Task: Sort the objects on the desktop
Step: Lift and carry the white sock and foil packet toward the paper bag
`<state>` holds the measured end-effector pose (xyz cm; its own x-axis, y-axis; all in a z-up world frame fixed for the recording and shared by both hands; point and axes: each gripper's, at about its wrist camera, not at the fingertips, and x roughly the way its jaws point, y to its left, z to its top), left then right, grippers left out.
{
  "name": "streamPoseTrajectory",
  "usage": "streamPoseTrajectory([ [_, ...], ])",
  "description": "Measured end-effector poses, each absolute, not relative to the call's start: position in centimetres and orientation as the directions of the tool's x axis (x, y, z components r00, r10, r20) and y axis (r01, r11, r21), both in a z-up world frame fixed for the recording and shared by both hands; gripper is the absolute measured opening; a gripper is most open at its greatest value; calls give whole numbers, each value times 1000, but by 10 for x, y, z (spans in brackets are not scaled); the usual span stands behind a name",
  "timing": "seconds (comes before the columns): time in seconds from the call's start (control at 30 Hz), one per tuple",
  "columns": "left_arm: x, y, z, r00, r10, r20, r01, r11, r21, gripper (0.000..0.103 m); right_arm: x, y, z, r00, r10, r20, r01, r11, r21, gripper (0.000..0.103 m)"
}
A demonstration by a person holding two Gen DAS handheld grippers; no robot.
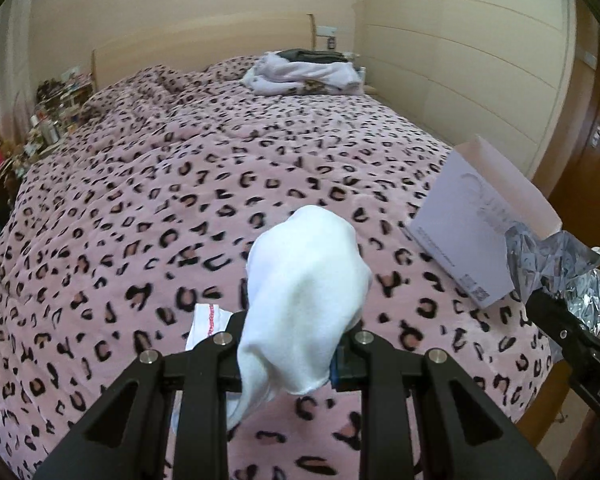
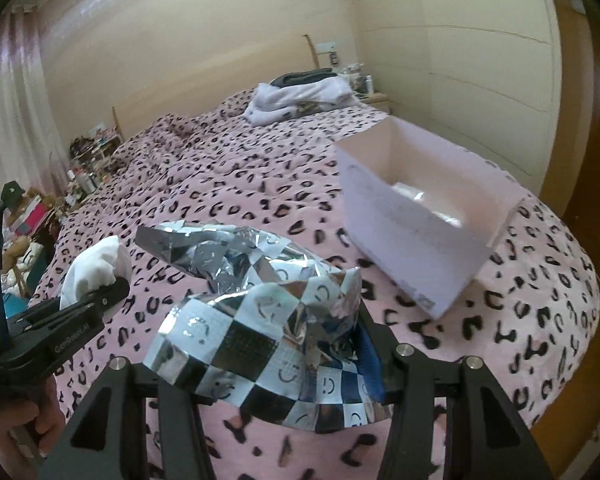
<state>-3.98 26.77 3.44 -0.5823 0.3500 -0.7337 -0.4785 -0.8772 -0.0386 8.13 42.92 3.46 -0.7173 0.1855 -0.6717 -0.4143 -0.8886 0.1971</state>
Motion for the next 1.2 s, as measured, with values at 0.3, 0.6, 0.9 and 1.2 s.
streamPoseTrajectory([
  [0.3, -24, 324, 43, -556, 407, -724, -572, -820, -21, 24, 112, 468, 36, -708, 243, -663, -487, -848, 210, 53],
  [0.6, -15, 368, 39, -517, 447, -730, -639, -769, -18, 25, 129, 499, 34, -694, 284, -661, -547, -805, 229, 53],
  [0.9, -12, 399, 30, -480, 474, -738, -688, -726, -19, 25, 142, 522, 31, -681, 320, -658, -597, -764, 246, 53],
  [1.2, -7, 422, 23, -446, 496, -745, -730, -684, -18, 25, 151, 535, 28, -661, 355, -661, -634, -736, 238, 53],
])
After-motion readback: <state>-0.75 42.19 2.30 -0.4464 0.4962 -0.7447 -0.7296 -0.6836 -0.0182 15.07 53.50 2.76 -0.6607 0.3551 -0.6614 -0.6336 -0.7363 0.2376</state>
